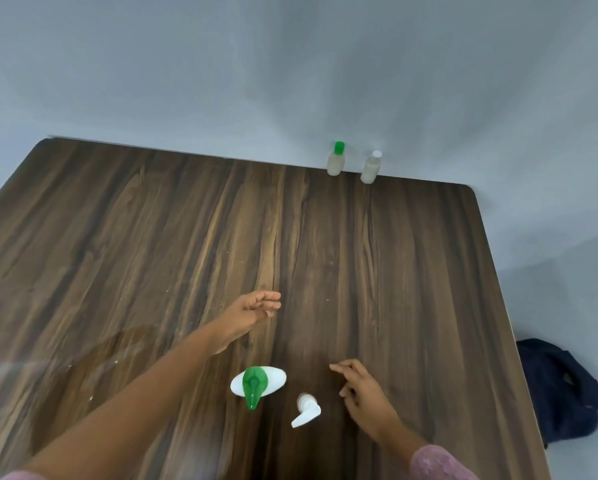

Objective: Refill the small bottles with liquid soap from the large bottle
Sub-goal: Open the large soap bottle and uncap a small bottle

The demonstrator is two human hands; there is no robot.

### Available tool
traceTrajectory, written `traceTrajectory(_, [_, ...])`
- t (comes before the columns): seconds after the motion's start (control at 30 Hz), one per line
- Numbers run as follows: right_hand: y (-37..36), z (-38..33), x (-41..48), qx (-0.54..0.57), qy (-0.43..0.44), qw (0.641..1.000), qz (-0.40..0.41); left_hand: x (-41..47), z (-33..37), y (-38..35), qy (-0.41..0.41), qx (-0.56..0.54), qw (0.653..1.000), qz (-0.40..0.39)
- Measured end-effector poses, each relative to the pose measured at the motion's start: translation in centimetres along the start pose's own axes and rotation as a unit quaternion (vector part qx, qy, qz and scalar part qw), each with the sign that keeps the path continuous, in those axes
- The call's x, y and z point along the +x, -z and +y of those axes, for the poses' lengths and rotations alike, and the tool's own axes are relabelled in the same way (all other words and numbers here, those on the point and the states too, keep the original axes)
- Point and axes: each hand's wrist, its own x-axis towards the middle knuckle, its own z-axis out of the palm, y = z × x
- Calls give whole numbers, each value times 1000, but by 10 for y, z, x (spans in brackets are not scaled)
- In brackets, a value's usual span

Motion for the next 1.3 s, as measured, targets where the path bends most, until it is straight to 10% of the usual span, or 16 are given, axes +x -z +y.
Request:
traceTrajectory(0.33, [112, -30, 150, 108, 6, 963, 248, 86, 77, 21, -78, -13, 995, 67])
traceTrajectory(0.8, [210, -70, 380, 102, -68, 953, 276, 279, 181, 45, -88, -3, 991, 104])
traceTrajectory(1.3, [218, -40, 421, -67, -52, 974, 212, 330, 173, 43, -70, -1, 997, 37])
